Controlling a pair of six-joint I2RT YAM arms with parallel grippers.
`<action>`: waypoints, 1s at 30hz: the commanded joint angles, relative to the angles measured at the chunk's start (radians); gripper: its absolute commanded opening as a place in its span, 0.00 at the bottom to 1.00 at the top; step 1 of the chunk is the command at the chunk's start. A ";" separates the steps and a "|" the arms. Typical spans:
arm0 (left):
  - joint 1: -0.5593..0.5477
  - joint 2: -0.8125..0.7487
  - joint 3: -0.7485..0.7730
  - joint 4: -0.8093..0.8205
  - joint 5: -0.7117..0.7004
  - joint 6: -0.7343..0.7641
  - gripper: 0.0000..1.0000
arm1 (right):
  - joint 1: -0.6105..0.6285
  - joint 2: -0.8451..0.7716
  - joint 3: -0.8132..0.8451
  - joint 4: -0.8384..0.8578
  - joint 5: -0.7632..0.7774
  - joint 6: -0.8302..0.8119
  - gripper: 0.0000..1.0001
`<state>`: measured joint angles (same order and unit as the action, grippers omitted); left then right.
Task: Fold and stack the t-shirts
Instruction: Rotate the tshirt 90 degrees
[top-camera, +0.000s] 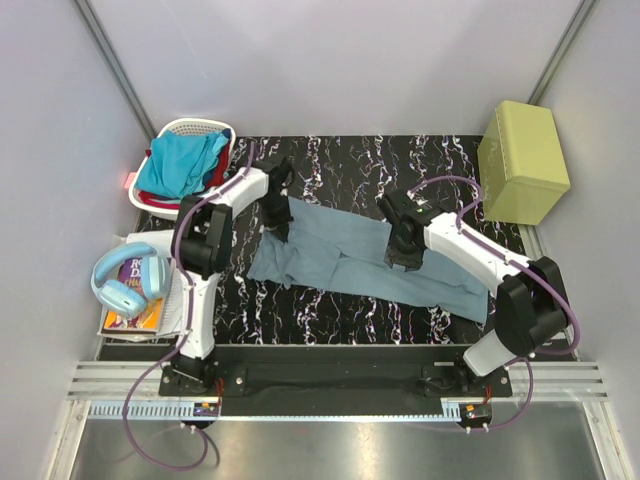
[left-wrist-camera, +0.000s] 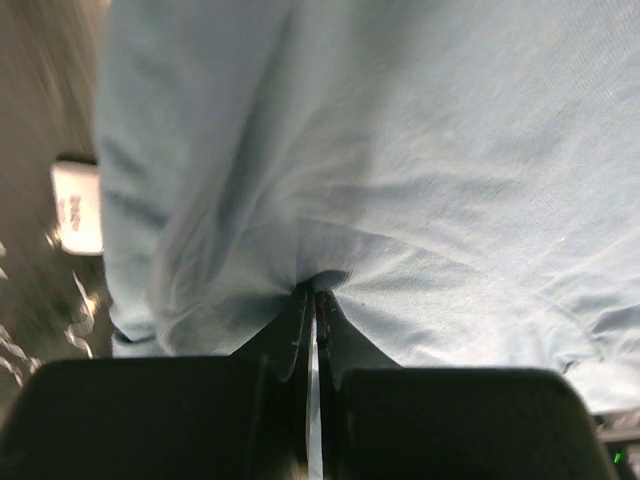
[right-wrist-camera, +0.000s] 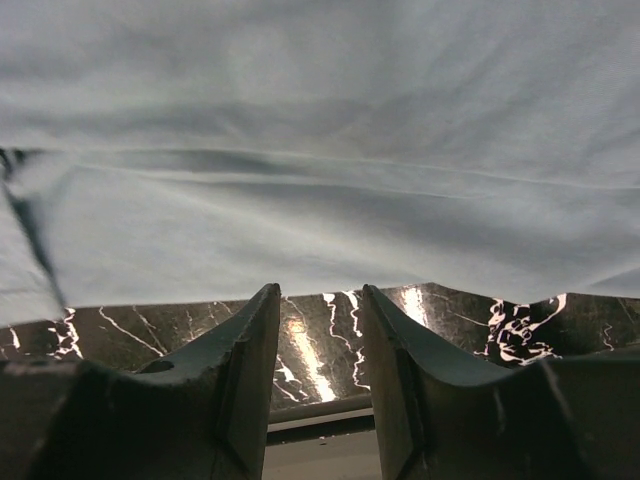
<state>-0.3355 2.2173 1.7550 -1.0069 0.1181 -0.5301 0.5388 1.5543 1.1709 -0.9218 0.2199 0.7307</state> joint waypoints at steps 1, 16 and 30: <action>0.026 0.099 0.162 0.058 -0.087 0.016 0.00 | -0.016 -0.042 -0.014 -0.026 0.041 0.001 0.46; 0.046 0.259 0.475 -0.062 -0.069 0.033 0.00 | -0.375 0.038 -0.044 0.001 0.021 -0.068 0.47; 0.046 0.214 0.385 -0.042 -0.055 0.038 0.00 | -0.389 0.188 -0.039 0.063 -0.007 -0.017 0.45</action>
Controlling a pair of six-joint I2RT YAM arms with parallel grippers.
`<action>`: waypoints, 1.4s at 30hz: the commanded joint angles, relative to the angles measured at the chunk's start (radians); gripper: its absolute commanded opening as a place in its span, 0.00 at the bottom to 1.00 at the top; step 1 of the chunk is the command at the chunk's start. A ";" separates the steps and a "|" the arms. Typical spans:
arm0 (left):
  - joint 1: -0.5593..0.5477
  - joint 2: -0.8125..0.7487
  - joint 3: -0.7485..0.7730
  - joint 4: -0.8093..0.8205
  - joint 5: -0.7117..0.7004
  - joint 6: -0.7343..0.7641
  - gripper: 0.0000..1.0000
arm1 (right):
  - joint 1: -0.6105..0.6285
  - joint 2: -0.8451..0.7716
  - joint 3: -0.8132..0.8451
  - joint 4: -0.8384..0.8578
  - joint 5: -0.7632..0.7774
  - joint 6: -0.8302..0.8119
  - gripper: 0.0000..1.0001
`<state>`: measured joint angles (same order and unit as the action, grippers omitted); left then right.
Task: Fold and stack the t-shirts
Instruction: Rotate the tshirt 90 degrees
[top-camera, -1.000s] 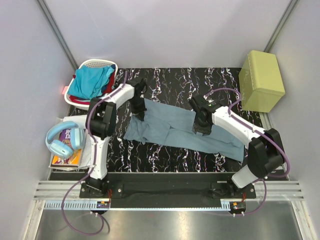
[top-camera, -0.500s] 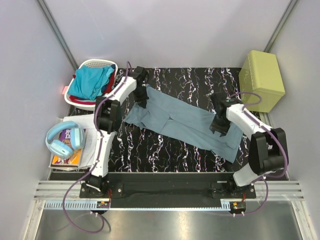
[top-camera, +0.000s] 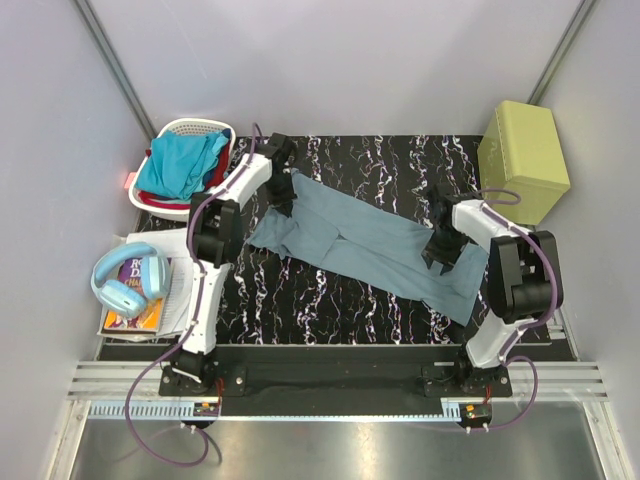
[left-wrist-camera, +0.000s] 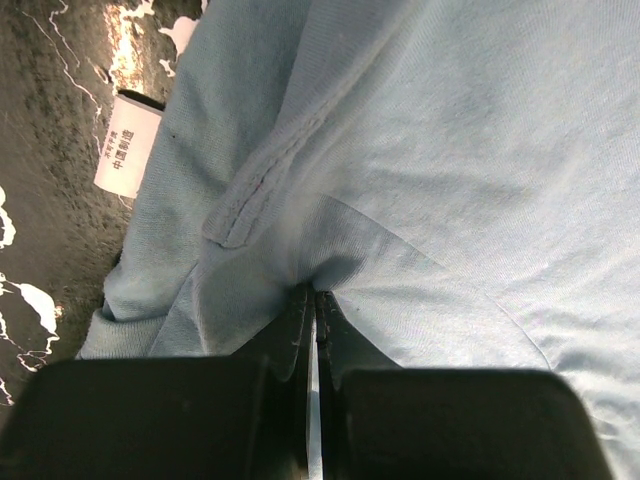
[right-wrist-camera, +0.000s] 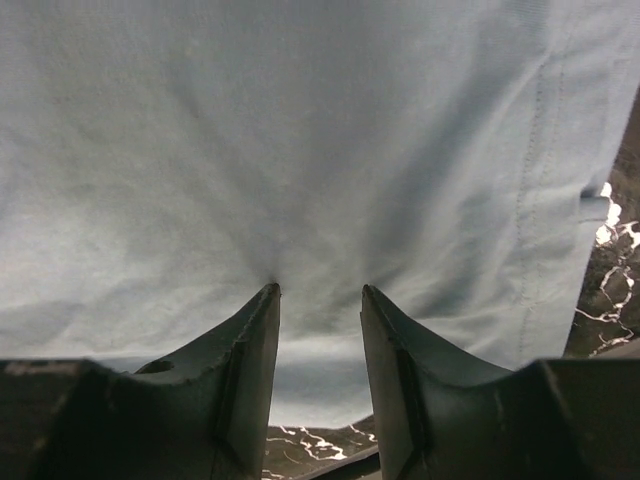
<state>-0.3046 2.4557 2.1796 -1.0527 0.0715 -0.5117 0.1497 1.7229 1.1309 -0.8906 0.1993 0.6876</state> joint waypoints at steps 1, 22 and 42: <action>0.015 -0.030 -0.044 0.008 -0.009 0.018 0.00 | -0.001 0.032 0.006 0.036 0.023 0.026 0.46; 0.016 -0.003 0.018 0.008 0.068 0.027 0.00 | 0.039 -0.117 -0.187 0.003 -0.288 0.073 0.00; -0.018 0.120 0.194 0.065 0.267 0.038 0.00 | 0.589 -0.037 0.006 -0.120 -0.423 0.099 0.00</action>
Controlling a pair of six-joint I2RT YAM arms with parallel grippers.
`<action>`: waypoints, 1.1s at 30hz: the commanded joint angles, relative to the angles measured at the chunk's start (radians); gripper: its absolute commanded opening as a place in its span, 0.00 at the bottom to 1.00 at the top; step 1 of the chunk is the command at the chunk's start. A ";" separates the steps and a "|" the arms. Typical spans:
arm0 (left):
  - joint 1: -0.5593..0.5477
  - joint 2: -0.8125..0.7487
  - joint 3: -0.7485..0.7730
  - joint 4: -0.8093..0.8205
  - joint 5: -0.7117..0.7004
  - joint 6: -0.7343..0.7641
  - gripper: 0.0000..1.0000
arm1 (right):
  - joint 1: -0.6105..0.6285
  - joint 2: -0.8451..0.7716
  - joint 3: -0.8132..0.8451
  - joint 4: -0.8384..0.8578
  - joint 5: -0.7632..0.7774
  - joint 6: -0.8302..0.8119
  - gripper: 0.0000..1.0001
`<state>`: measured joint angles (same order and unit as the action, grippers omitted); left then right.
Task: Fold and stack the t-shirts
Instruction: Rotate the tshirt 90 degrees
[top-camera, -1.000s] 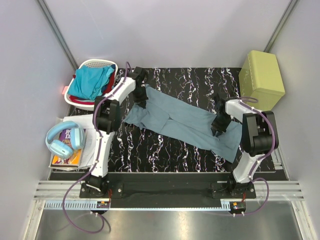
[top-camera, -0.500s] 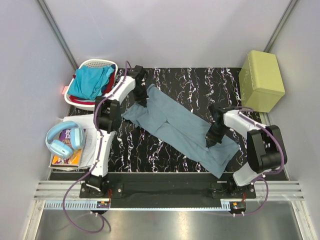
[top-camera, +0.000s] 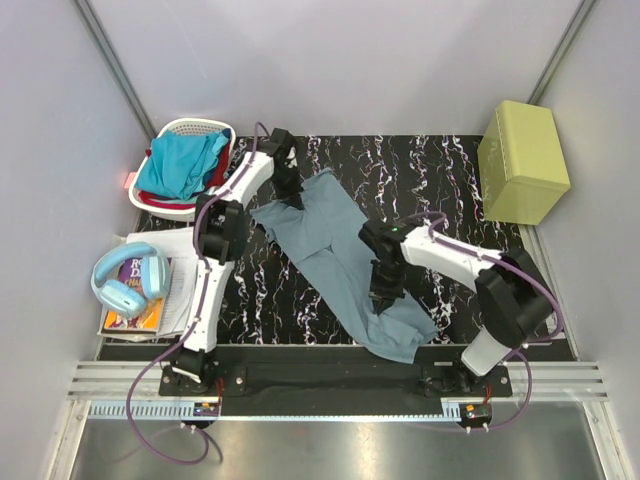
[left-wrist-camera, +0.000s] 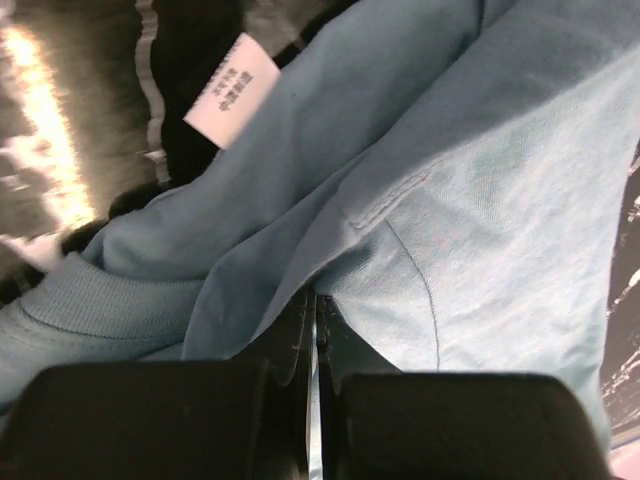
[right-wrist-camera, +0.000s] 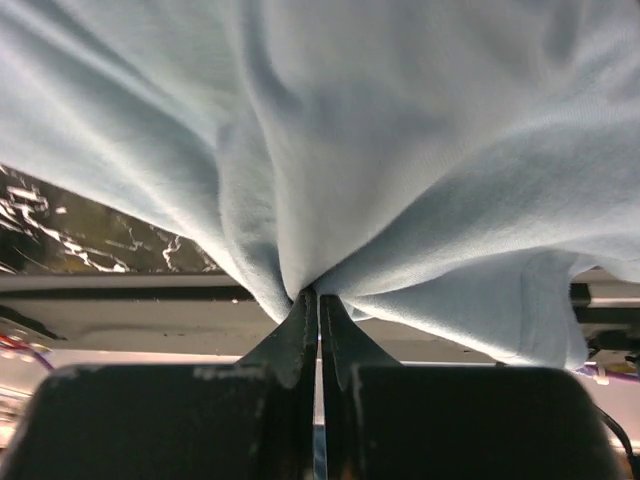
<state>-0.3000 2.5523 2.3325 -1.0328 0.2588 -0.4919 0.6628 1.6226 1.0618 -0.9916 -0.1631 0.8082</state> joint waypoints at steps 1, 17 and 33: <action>-0.024 0.026 0.041 0.051 0.114 0.016 0.00 | 0.089 0.075 0.084 -0.013 -0.067 -0.029 0.00; -0.057 0.051 0.064 0.132 0.253 -0.004 0.00 | 0.262 0.344 0.320 0.044 -0.168 -0.116 0.00; -0.053 -0.398 -0.099 0.191 -0.067 0.035 0.99 | 0.209 0.091 0.529 -0.099 0.319 -0.164 0.80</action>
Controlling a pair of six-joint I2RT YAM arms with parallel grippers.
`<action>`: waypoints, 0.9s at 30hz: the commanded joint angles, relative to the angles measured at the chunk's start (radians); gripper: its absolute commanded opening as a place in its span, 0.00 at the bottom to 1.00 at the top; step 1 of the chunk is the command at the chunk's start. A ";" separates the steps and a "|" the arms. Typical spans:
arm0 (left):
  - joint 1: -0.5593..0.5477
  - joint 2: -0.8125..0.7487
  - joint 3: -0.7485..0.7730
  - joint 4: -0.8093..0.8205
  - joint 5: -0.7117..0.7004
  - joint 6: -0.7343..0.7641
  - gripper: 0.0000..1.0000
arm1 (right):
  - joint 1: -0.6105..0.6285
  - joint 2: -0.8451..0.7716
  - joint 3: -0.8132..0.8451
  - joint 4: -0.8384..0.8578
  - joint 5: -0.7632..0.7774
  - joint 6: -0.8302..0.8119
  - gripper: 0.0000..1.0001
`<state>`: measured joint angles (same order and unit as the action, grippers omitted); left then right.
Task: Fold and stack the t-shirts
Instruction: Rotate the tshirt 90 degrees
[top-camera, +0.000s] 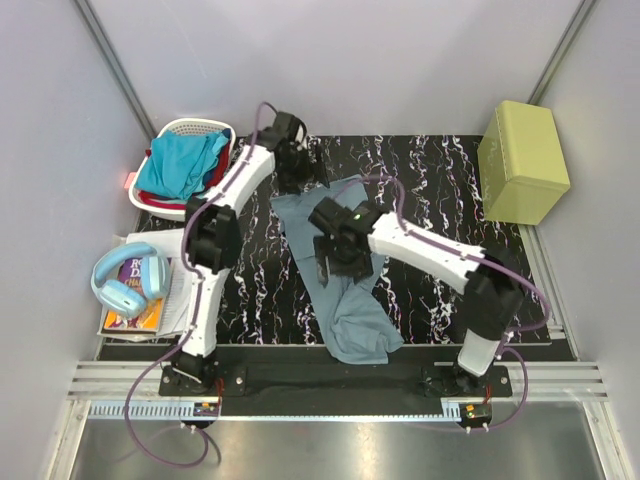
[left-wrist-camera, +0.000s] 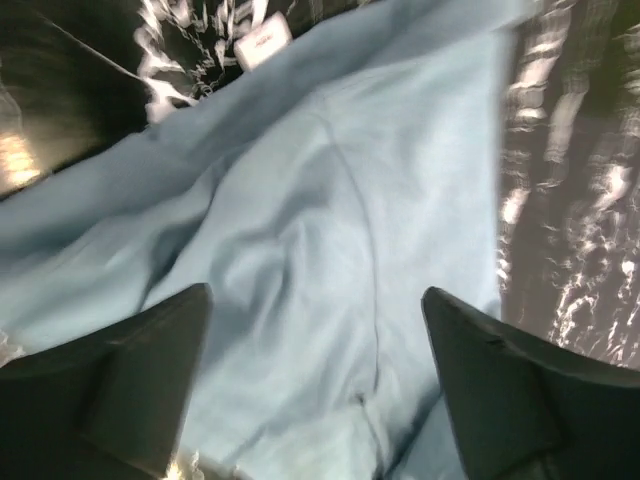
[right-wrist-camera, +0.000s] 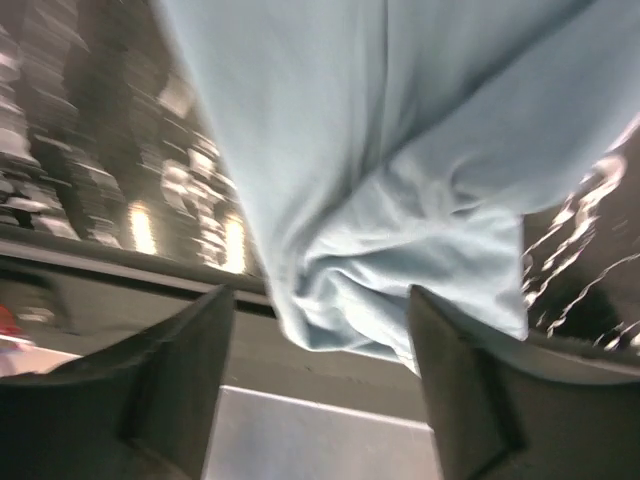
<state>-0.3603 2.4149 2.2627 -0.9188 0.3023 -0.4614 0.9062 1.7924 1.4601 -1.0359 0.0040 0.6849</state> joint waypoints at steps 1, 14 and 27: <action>0.007 -0.278 -0.051 0.087 -0.112 0.006 0.99 | -0.059 -0.079 0.169 -0.064 0.165 -0.047 0.81; -0.039 -0.526 -0.650 0.251 -0.186 0.007 0.99 | -0.388 0.181 0.386 0.112 0.229 -0.152 0.28; -0.062 -0.583 -0.795 0.294 -0.301 0.003 0.99 | -0.475 0.720 1.060 -0.041 0.209 -0.211 0.47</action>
<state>-0.4229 1.8900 1.4574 -0.6861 0.0673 -0.4702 0.4652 2.4603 2.4218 -1.0122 0.1989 0.4938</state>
